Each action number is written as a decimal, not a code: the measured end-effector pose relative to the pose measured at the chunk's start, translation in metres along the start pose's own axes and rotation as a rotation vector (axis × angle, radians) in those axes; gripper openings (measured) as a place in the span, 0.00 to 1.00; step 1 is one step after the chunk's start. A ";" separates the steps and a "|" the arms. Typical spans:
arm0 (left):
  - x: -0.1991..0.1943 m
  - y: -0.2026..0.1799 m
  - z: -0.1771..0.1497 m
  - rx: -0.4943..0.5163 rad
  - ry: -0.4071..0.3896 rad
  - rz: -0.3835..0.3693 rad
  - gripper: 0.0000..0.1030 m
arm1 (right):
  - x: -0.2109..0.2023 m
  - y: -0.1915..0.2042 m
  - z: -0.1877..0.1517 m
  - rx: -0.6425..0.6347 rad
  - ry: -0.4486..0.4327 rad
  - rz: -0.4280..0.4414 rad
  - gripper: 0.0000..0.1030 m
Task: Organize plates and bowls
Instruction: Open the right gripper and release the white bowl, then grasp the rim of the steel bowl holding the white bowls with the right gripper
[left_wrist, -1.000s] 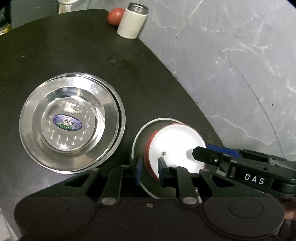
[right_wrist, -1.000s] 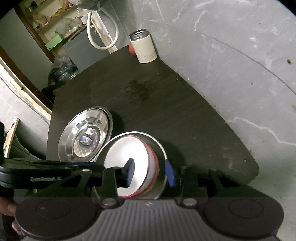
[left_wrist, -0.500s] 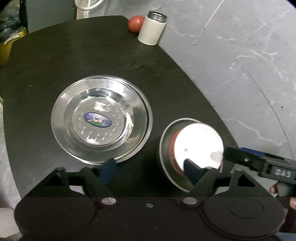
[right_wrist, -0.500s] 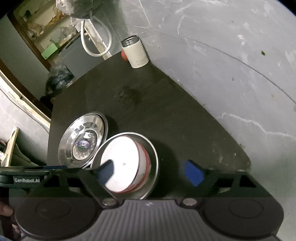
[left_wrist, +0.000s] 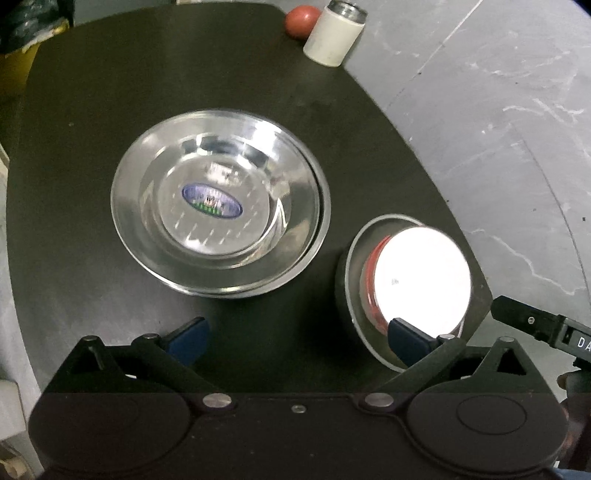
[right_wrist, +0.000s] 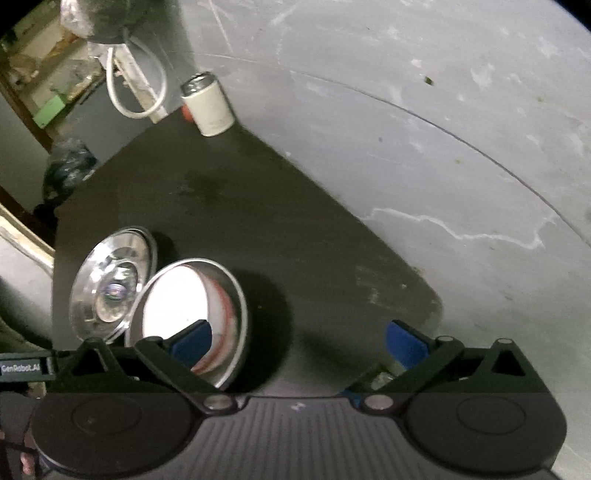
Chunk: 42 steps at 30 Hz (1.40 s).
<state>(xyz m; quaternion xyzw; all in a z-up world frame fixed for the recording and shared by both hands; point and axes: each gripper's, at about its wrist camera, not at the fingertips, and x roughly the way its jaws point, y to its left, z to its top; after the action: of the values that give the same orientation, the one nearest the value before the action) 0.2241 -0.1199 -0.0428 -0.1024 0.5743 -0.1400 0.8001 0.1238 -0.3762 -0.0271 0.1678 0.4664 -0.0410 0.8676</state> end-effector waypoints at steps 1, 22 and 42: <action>0.002 0.001 0.000 -0.003 0.005 0.001 0.99 | 0.002 -0.001 0.000 -0.001 0.005 -0.009 1.00; 0.026 -0.004 -0.001 0.022 0.027 0.021 0.99 | 0.030 0.013 -0.003 -0.089 0.065 -0.055 0.98; 0.028 -0.015 0.000 0.073 -0.006 -0.119 0.41 | 0.031 0.022 -0.002 -0.142 0.061 0.119 0.36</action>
<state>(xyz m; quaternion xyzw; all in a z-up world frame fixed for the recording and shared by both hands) 0.2305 -0.1432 -0.0630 -0.1077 0.5592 -0.2077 0.7953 0.1448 -0.3522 -0.0482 0.1345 0.4837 0.0488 0.8634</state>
